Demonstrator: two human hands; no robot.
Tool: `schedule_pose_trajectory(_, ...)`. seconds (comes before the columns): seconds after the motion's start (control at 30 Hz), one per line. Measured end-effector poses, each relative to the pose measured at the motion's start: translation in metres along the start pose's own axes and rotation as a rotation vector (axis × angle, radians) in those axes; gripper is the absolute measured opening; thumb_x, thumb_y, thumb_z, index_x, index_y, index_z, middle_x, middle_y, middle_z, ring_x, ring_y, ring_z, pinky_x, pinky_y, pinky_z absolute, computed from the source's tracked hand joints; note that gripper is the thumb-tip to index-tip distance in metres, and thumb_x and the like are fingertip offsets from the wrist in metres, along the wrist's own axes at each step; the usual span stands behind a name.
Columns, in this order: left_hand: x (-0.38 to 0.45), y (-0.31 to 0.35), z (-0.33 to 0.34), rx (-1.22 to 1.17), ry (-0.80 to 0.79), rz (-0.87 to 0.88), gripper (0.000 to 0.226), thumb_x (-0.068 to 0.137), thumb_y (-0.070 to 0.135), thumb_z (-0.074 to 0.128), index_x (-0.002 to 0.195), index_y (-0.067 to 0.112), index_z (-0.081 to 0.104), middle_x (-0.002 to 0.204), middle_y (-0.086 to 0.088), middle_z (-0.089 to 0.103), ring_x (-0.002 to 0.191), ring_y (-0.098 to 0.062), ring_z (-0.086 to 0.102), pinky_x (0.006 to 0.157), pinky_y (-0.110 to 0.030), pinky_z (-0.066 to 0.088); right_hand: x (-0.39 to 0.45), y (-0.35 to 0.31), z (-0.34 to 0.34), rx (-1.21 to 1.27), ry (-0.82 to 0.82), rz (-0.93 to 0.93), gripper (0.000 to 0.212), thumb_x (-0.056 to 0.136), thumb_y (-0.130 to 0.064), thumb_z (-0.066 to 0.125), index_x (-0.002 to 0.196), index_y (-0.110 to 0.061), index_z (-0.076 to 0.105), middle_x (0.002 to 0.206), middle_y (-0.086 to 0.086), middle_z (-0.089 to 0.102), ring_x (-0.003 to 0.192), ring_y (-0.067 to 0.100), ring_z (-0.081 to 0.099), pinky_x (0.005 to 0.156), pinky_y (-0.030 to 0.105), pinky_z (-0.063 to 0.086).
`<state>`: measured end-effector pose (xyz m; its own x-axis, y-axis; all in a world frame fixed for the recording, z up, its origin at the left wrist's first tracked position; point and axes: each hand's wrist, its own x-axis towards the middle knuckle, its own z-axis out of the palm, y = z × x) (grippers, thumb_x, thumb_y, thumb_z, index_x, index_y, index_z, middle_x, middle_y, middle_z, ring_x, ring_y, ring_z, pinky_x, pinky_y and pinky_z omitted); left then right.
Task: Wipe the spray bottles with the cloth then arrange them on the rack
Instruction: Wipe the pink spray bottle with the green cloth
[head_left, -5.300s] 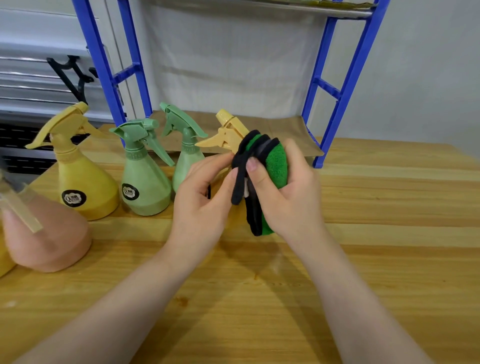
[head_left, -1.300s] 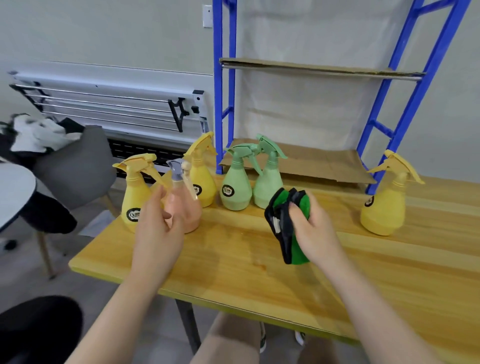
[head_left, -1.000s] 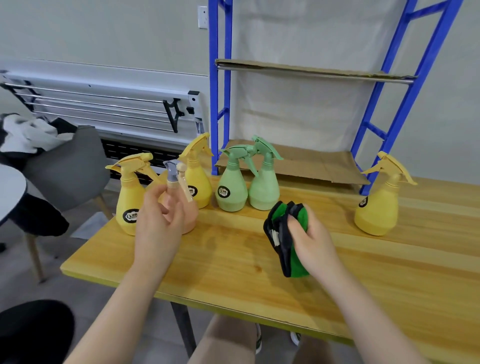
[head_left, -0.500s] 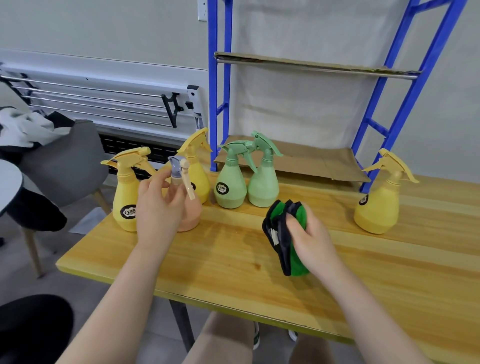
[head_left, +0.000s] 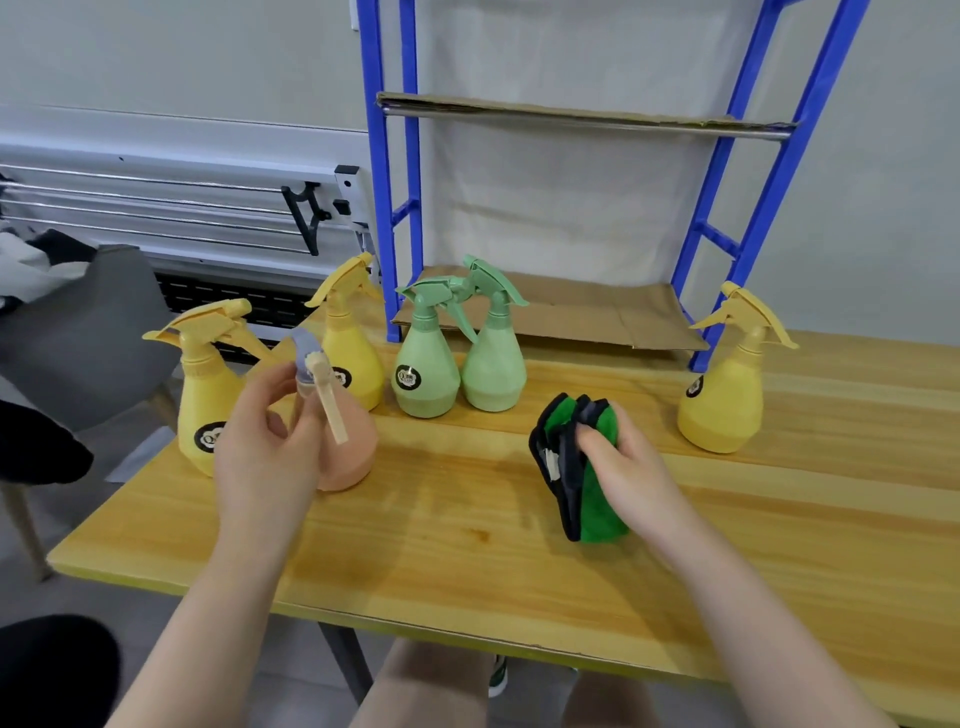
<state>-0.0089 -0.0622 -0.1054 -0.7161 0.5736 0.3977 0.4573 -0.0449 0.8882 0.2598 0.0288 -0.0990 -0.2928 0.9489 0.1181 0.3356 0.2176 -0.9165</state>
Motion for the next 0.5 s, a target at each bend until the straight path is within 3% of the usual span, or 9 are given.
schedule_pose_trajectory(0.13, -0.014, 0.012, 0.011, 0.0, -0.022, 0.061, 0.02, 0.094, 0.034, 0.058, 0.114, 0.036, 0.059, 0.083, 0.002, 0.056, 0.059, -0.008, 0.035, 0.055, -0.029, 0.033, 0.009, 0.004, -0.021, 0.044, 0.015, 0.034, 0.01, 0.096, -0.023, 0.052, 0.103, -0.027, 0.058, 0.098, -0.003, 0.068, 0.096, 0.018, 0.063, 0.085, 0.037, 0.049)
schedule_pose_trajectory(0.23, -0.018, 0.03, 0.033, 0.003, -0.116, 0.161, 0.021, 0.093, 0.031, 0.061, 0.114, 0.031, 0.061, 0.07, 0.018, 0.045, 0.061, -0.006, 0.039, 0.054, -0.024, 0.029, 0.018, 0.003, -0.035, 0.078, 0.063, 0.014, 0.014, 0.094, -0.02, 0.055, 0.105, -0.027, 0.059, 0.101, -0.005, 0.069, 0.1, 0.015, 0.063, 0.089, 0.035, 0.048)
schedule_pose_trajectory(0.33, -0.011, 0.049, 0.066, -0.043, -0.231, 0.235, 0.021, 0.091, 0.029, 0.062, 0.112, 0.032, 0.062, 0.084, 0.023, 0.057, 0.072, 0.002, 0.046, 0.061, -0.018, 0.034, 0.031, 0.001, -0.048, 0.094, 0.112, -0.059, 0.013, 0.096, -0.019, 0.055, 0.106, -0.025, 0.061, 0.101, -0.006, 0.07, 0.098, 0.011, 0.065, 0.089, 0.033, 0.05)
schedule_pose_trajectory(0.5, 0.014, 0.078, 0.144, -0.073, -0.468, 0.334, 0.029, 0.09, 0.036, 0.059, 0.118, 0.029, 0.063, 0.101, 0.019, 0.064, 0.094, -0.005, 0.054, 0.072, -0.022, 0.039, 0.059, -0.001, -0.063, 0.107, 0.178, -0.198, 0.016, 0.1, -0.02, 0.052, 0.101, -0.033, 0.061, 0.091, -0.022, 0.07, 0.09, -0.005, 0.063, 0.08, 0.017, 0.049)
